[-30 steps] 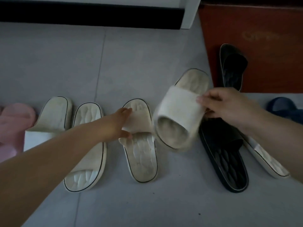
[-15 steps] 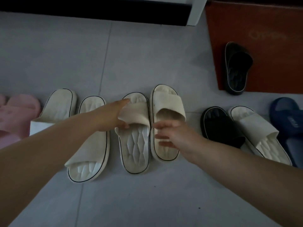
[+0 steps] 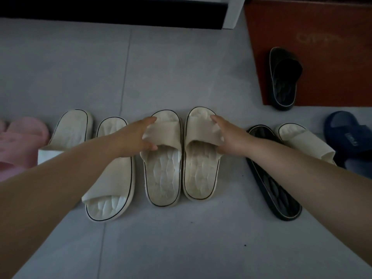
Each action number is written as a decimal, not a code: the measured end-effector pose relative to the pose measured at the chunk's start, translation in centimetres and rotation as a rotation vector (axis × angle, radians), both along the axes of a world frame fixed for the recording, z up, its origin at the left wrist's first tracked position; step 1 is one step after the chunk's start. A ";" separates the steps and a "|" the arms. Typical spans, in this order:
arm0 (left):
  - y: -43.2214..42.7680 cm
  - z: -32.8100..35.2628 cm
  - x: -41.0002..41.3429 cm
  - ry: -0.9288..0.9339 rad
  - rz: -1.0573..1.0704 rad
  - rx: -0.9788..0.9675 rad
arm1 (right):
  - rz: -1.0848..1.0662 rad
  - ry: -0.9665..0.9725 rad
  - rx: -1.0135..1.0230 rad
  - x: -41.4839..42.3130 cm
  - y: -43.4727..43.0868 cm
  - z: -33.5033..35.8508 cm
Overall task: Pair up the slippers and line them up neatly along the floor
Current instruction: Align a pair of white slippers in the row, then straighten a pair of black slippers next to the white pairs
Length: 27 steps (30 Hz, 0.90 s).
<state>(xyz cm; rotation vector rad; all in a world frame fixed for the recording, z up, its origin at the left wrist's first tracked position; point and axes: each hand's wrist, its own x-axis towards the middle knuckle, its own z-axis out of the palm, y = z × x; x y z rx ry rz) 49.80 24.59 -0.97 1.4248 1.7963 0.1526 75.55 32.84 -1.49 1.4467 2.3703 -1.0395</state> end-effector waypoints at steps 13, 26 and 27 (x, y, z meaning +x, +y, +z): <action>0.2 2.1 1.5 0.082 -0.183 0.116 | -0.093 0.071 -0.120 1.8 -2.8 2.2; 3.3 8.3 10.6 -0.452 -0.174 0.238 | -0.377 -0.152 -0.277 16.4 -5.1 17.6; 4.0 8.4 11.8 -0.462 -0.197 0.233 | -0.398 -0.120 -0.255 17.0 -4.7 17.1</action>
